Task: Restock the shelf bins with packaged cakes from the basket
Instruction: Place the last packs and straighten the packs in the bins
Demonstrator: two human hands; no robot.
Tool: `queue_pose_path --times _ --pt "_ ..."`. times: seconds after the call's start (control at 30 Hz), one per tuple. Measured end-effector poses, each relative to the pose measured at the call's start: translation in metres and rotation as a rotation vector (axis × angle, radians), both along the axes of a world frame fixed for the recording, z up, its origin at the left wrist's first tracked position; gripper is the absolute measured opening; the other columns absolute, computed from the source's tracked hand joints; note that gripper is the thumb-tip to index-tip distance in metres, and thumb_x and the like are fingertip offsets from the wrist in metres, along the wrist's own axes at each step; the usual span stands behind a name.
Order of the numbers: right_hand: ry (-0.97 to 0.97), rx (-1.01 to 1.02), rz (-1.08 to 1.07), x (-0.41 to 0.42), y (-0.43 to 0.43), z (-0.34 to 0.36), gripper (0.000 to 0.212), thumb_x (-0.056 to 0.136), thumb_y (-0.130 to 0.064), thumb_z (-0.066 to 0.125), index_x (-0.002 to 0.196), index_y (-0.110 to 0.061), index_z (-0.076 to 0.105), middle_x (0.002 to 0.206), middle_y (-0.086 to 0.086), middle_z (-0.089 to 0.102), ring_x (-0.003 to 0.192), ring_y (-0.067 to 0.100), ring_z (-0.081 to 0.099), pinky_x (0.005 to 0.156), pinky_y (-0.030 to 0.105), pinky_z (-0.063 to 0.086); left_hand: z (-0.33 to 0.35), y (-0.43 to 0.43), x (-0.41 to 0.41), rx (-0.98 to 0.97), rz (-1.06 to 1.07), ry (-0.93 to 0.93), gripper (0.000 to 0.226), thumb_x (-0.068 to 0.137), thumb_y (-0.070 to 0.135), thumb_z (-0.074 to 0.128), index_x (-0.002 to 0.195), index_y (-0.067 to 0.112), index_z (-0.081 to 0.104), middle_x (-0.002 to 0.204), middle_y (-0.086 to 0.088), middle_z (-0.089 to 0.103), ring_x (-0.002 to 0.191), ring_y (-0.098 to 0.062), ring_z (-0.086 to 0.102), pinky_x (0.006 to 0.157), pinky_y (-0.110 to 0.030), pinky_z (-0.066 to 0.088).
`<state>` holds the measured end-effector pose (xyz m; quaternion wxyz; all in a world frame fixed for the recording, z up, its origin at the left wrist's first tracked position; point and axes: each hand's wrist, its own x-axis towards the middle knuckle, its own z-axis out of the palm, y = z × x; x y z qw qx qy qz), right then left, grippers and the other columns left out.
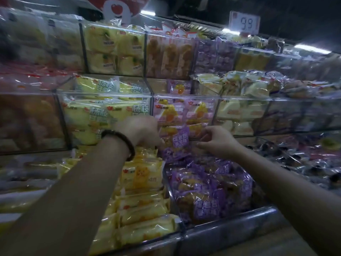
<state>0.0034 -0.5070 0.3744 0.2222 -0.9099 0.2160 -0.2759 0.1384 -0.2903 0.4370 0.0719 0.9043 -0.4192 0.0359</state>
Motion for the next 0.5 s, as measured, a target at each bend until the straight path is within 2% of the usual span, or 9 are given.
queue_pose_path --times 0.07,0.2,0.33,0.4,0.5 --pt "0.008 0.075 0.009 0.006 0.003 -0.002 0.024 0.083 -0.028 0.087 0.09 -0.027 0.064 0.093 -0.006 0.075 0.085 0.009 0.072 0.069 0.026 0.058 -0.02 -0.023 0.004 0.0 0.098 -0.008 0.031 0.09 0.045 0.08 0.096 0.018 0.066 0.091 -0.001 0.065 0.088 -0.022 0.065 0.074 -0.037 0.058" --pt "-0.033 0.271 0.124 0.025 0.007 -0.004 0.023 0.083 -0.024 0.089 0.095 -0.023 0.07 0.089 -0.005 0.08 0.083 0.01 0.078 0.077 0.032 0.064 -0.048 -0.046 0.016 -0.079 0.161 -0.065 0.026 0.093 0.029 0.074 0.079 0.013 0.06 0.081 -0.005 0.061 0.077 -0.025 0.066 0.073 -0.038 0.062" --pt "-0.075 0.399 0.128 0.049 0.004 -0.015 0.023 0.08 -0.014 0.091 0.097 -0.008 0.076 0.09 0.006 0.081 0.087 0.025 0.079 0.085 0.049 0.064 -0.06 -0.048 0.02 -0.172 0.121 -0.056 0.022 0.094 0.026 0.074 0.078 0.015 0.062 0.082 -0.004 0.064 0.074 -0.022 0.065 0.066 -0.036 0.058" --pt "-0.093 0.438 0.112 0.053 0.006 -0.018 0.027 0.077 -0.009 0.092 0.097 -0.006 0.075 0.091 0.008 0.081 0.087 0.026 0.079 0.083 0.049 0.065 -0.065 -0.046 0.018 -0.19 0.091 -0.045 0.022 0.095 0.025 0.073 0.08 0.014 0.062 0.082 -0.004 0.064 0.072 -0.021 0.064 0.059 -0.033 0.053" --pt "-0.162 0.488 0.116 0.047 0.004 -0.016 0.033 0.078 -0.004 0.09 0.105 -0.004 0.07 0.091 0.009 0.08 0.079 0.021 0.079 0.069 0.037 0.065 -0.063 -0.048 0.014 -0.3 0.043 -0.042 0.022 0.093 0.03 0.075 0.083 0.017 0.061 0.084 -0.003 0.064 0.072 -0.021 0.063 0.055 -0.032 0.048"
